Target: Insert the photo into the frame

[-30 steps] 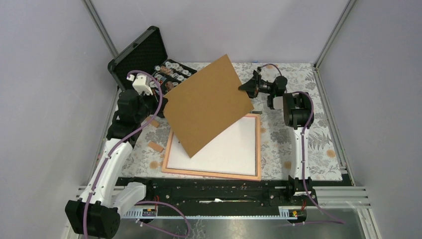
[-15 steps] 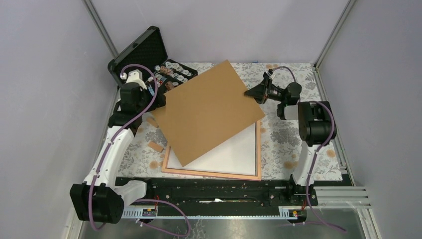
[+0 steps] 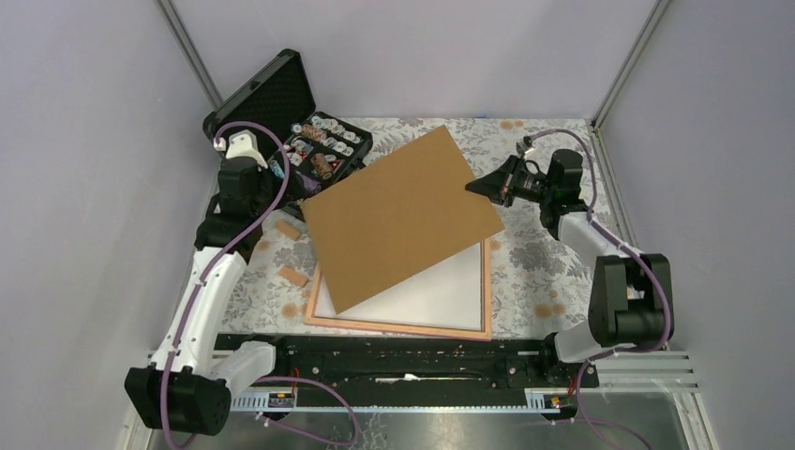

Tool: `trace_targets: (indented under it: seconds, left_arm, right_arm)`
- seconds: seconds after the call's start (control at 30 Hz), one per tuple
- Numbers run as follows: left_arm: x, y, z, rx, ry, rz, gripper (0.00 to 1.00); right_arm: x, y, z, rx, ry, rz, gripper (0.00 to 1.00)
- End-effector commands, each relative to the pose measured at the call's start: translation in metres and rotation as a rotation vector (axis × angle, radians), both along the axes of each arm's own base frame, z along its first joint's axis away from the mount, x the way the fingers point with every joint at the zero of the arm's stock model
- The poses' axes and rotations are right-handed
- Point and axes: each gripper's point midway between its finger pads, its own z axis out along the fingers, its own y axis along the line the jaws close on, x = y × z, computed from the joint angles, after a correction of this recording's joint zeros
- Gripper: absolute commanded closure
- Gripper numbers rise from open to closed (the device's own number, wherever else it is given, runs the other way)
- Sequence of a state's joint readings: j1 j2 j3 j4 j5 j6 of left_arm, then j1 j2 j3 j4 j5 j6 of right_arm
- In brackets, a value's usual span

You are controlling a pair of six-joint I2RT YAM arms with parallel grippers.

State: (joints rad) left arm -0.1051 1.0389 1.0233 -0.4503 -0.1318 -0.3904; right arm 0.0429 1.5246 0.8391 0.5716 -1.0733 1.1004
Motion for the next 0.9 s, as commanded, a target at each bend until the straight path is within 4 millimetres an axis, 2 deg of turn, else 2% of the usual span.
trace_targets:
  seconds: [0.0,0.07,0.1,0.2,0.3,0.33,0.37,0.4,0.5,0.6,0.77,0.87]
  left_arm:
    - [-0.004,-0.053,0.062,-0.069,-0.191,-0.284,0.08]
    - [-0.024,-0.113,0.082,-0.102,-0.291,-0.570,0.08]
    - [-0.037,-0.138,0.089,-0.096,-0.334,-0.665,0.06]
    - [-0.080,-0.199,0.105,-0.002,-0.458,-0.852,0.01]
    - [-0.108,-0.243,0.096,0.160,-0.498,-0.918,0.01]
    - [-0.112,-0.255,0.088,0.247,-0.495,-0.921,0.01]
    - [-0.128,-0.275,0.078,0.326,-0.492,-0.961,0.01]
    - [-0.132,-0.286,0.070,0.426,-0.487,-0.954,0.01]
    - [-0.132,-0.308,0.048,0.677,-0.463,-0.887,0.01]
    - [-0.117,-0.317,0.033,0.852,-0.440,-0.770,0.02]
    - [-0.106,-0.323,0.028,0.941,-0.462,-0.667,0.04]
    - [-0.102,-0.320,0.026,0.995,-0.460,-0.623,0.12]
  right_arm:
    - [0.005,-0.020,0.016,-0.065,0.063,-0.132,1.00]
    - [0.004,-0.019,0.021,-0.031,0.107,-0.143,1.00]
    - [0.009,-0.029,0.024,-0.020,0.118,-0.187,1.00]
    - [0.012,-0.040,0.028,0.002,0.162,-0.292,1.00]
    - [0.012,-0.045,0.028,0.017,0.228,-0.353,1.00]
    - [0.012,-0.045,0.028,0.027,0.241,-0.363,1.00]
    - [0.011,-0.046,0.029,0.035,0.251,-0.373,1.00]
    - [0.011,-0.047,0.030,0.041,0.259,-0.390,1.00]
    - [0.010,-0.050,0.031,0.045,0.268,-0.424,1.00]
    - [0.005,-0.051,0.036,0.053,0.263,-0.437,1.00]
    - [-0.003,-0.051,0.044,0.046,0.246,-0.431,1.00]
    - [-0.008,-0.051,0.048,0.044,0.235,-0.434,1.00]
